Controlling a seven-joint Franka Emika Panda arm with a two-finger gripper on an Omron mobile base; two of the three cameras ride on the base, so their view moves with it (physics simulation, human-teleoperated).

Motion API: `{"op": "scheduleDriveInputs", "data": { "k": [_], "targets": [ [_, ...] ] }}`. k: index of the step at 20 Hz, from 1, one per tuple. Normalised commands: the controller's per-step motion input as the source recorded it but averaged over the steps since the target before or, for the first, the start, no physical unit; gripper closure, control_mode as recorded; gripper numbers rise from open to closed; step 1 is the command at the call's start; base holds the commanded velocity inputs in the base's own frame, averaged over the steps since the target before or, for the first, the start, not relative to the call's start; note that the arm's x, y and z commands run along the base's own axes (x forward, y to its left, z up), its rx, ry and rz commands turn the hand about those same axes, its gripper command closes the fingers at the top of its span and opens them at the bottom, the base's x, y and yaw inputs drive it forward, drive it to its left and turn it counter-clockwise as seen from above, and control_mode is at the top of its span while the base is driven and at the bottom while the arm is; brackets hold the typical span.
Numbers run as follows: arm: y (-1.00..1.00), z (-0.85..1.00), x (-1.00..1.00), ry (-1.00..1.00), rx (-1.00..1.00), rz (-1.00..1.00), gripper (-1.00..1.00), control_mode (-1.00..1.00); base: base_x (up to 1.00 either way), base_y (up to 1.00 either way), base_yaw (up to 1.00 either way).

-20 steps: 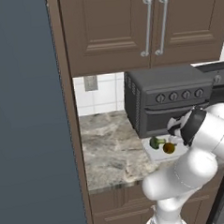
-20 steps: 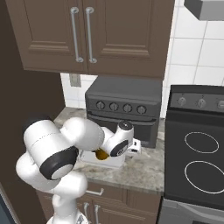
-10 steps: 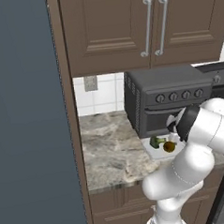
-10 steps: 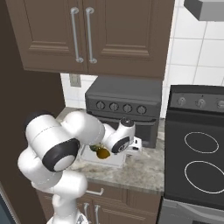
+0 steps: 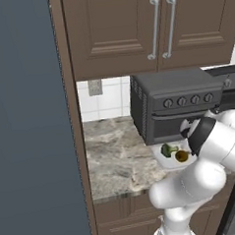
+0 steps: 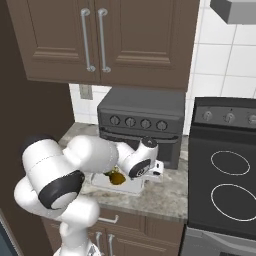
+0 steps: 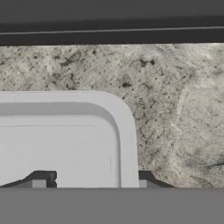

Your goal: Take the lemon and broccoli out of the freezer and place them in the tupperware container on the counter. Then put the tupperware containing the vegetables back in the freezer.

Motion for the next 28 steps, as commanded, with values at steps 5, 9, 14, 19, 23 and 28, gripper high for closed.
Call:
{"op": "scheduleDriveInputs", "data": {
  "k": [5,9,14,19,23,28],
  "targets": [
    [0.0,0.0,-0.39,0.0,0.03,-0.01,1.0,-1.0,0.0,0.0,0.0],
    [0.0,0.0,-0.07,0.0,0.02,-0.06,1.0,-1.0,0.0,0.0,0.0],
    [0.0,0.0,0.0,0.0,0.0,-0.13,1.0,-1.0,0.0,0.0,0.0],
    [0.0,0.01,0.0,0.0,0.0,-0.17,1.0,-1.0,0.0,0.0,0.0],
    [0.0,0.41,-0.05,-0.01,0.01,-0.19,1.0,-1.0,0.0,0.0,0.0],
    [0.0,0.84,-0.11,-0.04,0.04,-0.2,1.0,-1.0,0.0,0.0,0.0]
  ]
}}
